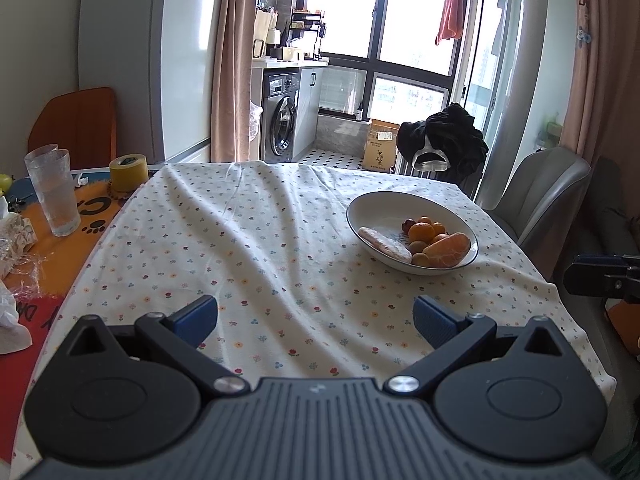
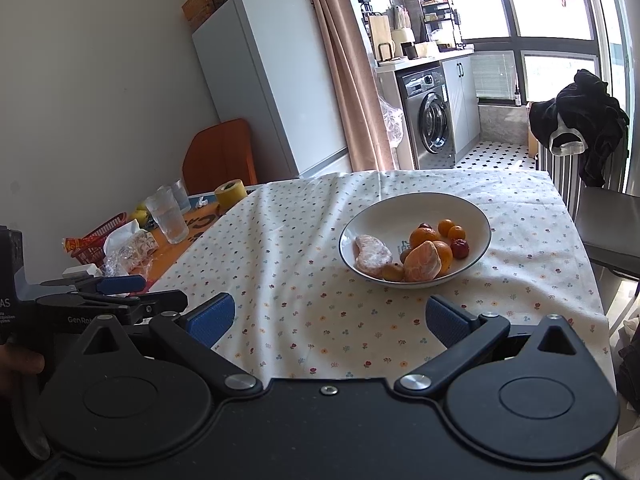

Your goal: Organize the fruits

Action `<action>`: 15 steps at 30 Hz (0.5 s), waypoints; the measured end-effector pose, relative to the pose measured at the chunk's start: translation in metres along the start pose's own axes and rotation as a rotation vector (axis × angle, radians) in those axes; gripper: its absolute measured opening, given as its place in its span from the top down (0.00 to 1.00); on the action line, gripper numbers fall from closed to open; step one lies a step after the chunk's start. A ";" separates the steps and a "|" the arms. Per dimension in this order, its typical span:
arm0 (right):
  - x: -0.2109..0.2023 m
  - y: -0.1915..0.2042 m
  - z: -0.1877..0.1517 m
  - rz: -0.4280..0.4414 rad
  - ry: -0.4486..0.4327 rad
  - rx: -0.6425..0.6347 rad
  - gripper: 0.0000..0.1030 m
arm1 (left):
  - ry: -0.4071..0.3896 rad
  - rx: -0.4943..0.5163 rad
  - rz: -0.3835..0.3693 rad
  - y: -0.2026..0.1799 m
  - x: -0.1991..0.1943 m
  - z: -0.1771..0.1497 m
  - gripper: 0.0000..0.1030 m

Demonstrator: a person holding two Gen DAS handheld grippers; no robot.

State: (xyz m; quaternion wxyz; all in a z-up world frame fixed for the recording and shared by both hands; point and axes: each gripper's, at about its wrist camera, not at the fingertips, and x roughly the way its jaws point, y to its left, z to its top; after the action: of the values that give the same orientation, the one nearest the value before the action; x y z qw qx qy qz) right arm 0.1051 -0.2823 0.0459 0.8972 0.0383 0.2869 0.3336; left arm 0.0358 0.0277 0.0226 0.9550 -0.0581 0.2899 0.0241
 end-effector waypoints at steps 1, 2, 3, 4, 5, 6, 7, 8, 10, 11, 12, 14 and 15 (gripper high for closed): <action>0.000 0.000 0.000 0.000 0.000 0.000 0.00 | 0.000 0.000 0.001 0.000 0.000 0.000 0.00; 0.000 0.000 0.000 -0.001 0.000 0.000 0.00 | -0.001 0.000 0.000 0.000 0.000 0.000 0.00; 0.000 0.000 0.000 0.000 0.000 0.000 0.00 | -0.001 0.000 -0.001 0.001 0.000 0.000 0.00; 0.000 0.000 0.000 0.000 0.000 0.000 0.00 | -0.001 0.000 -0.001 0.001 0.000 0.000 0.00; 0.000 0.000 0.000 0.000 0.000 -0.001 0.00 | -0.001 0.000 0.000 0.001 0.000 0.000 0.00; 0.000 0.001 0.000 0.001 0.000 -0.003 0.00 | -0.001 0.000 0.000 0.001 0.000 0.000 0.00; 0.000 0.001 0.000 0.001 0.000 -0.004 0.00 | -0.001 0.000 0.000 0.001 0.000 0.000 0.00; 0.000 0.001 0.000 0.001 0.000 -0.006 0.00 | -0.001 0.001 0.000 0.001 0.000 0.000 0.00; 0.000 0.002 0.000 0.002 -0.002 -0.008 0.00 | -0.001 0.002 0.000 0.002 -0.001 0.001 0.00; 0.000 0.002 0.000 0.002 -0.002 -0.009 0.00 | -0.001 0.001 -0.001 0.001 -0.001 0.001 0.00; 0.000 0.002 -0.001 0.001 -0.002 -0.009 0.00 | -0.001 0.000 0.000 0.001 0.000 0.000 0.00; -0.001 0.002 -0.001 -0.001 -0.005 -0.010 0.00 | 0.001 0.000 0.002 0.001 0.000 0.001 0.00; -0.001 0.002 0.000 -0.002 -0.005 -0.010 0.00 | 0.003 0.000 0.002 0.001 -0.001 0.002 0.00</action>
State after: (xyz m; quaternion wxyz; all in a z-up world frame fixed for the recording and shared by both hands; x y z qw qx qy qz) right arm 0.1031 -0.2810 0.0464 0.8984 0.0346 0.2831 0.3339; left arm 0.0361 0.0293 0.0241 0.9546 -0.0580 0.2912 0.0251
